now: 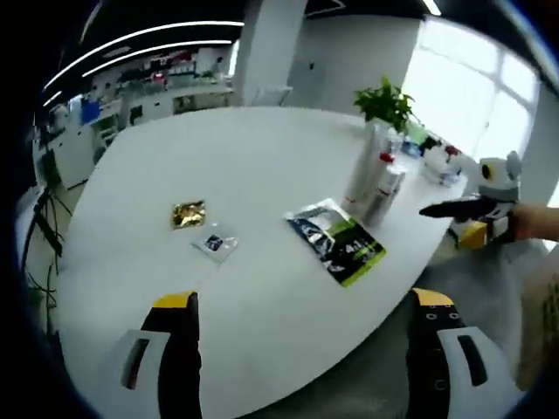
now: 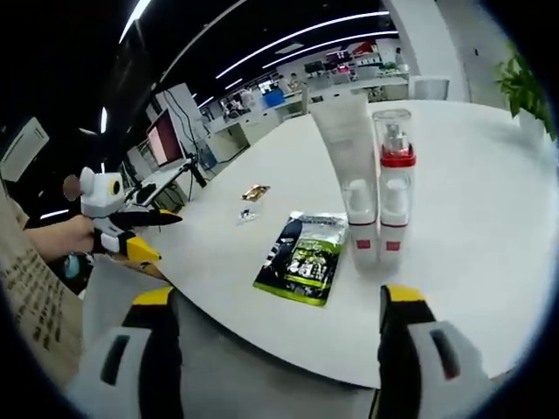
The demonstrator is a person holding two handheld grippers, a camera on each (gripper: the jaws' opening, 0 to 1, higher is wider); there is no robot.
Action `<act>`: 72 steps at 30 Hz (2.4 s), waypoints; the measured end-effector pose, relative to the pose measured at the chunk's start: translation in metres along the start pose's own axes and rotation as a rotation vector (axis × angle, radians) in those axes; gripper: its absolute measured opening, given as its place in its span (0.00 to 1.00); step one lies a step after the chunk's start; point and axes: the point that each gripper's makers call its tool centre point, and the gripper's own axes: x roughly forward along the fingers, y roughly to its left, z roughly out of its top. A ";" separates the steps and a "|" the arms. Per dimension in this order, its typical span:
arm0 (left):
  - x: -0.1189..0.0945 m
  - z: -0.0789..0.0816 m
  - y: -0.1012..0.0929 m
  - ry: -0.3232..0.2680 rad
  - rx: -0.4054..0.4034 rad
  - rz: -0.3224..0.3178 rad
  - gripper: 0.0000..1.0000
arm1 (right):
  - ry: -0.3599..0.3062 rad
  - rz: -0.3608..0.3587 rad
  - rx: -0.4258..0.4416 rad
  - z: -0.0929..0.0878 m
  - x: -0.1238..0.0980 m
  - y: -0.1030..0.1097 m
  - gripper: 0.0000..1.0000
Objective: Arrange the skincare products in the storage area until every visible bottle or jar stands upright without overlapping.
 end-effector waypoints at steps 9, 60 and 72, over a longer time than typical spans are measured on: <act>-0.017 0.011 -0.001 -0.146 -0.069 -0.007 0.97 | 0.001 -0.007 -0.023 -0.001 -0.001 -0.001 0.94; 0.096 0.020 0.072 0.051 -0.233 0.312 0.85 | 0.040 -0.044 -0.026 -0.007 0.002 -0.008 0.92; 0.122 0.012 0.092 0.109 -0.302 0.441 0.76 | 0.041 -0.078 0.004 -0.008 0.002 -0.015 0.91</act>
